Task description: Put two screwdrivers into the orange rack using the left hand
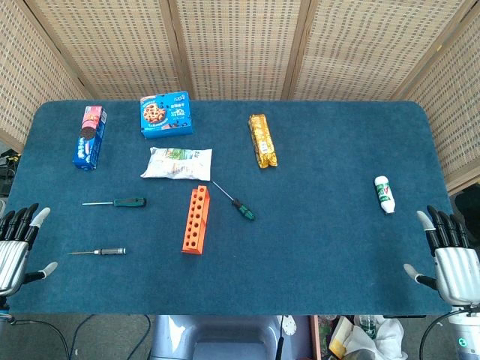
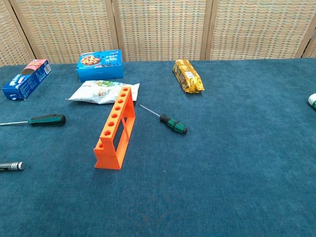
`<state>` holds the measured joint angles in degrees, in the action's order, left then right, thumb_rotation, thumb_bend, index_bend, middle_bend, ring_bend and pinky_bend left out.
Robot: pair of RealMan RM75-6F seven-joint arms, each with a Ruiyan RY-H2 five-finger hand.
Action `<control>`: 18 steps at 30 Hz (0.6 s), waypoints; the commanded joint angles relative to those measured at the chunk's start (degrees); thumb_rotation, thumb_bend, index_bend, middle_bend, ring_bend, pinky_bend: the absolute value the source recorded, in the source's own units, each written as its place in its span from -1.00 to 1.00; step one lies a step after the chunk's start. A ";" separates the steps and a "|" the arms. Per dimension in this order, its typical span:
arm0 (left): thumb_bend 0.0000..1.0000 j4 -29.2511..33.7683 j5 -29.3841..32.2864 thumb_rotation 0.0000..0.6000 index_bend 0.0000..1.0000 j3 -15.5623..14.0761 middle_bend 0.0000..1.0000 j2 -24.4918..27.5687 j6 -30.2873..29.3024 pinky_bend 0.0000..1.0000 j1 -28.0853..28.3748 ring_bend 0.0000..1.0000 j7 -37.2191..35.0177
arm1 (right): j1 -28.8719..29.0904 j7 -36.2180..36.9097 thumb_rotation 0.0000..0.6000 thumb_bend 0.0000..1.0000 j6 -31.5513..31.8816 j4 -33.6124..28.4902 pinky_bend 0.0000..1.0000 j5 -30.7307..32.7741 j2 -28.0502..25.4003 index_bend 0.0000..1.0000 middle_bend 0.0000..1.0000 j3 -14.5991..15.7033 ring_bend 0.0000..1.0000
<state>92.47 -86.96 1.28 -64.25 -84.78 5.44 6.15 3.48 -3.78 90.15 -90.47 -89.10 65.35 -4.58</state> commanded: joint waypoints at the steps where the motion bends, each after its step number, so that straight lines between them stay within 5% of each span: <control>1: -1.00 -0.18 -0.03 1.00 -1.00 -0.08 -1.00 -0.06 0.41 -1.00 0.19 -1.00 -0.01 | 0.00 -0.05 1.00 -1.00 -0.05 -0.02 -1.00 0.06 -0.01 -1.00 -1.00 -0.01 -1.00; 9: -1.00 -4.49 -0.27 1.00 -0.98 -0.27 -1.00 -3.36 5.75 -1.00 3.28 -1.00 -1.62 | 0.10 0.02 1.00 -1.00 -0.69 -0.57 -1.00 0.40 -0.09 -1.00 -1.00 0.05 -1.00; 14: -1.00 -5.94 2.58 1.00 -0.40 -0.19 -1.00 -5.83 13.87 -1.00 6.82 -1.00 -3.58 | 0.31 0.41 1.00 -1.00 -1.31 -0.62 -1.00 0.82 -0.32 -1.00 -1.00 -0.05 -1.00; 18: -0.98 -7.21 6.49 1.00 -0.22 0.17 -1.00 -9.07 21.01 -1.00 9.81 -1.00 -2.63 | 0.60 1.27 1.00 -1.00 -2.10 -0.91 -1.00 1.05 -0.74 -1.00 -1.00 -0.04 -1.00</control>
<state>86.51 -83.29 1.11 -70.94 -67.61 12.87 3.35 4.02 -2.64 88.18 -91.29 -88.10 64.71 -4.64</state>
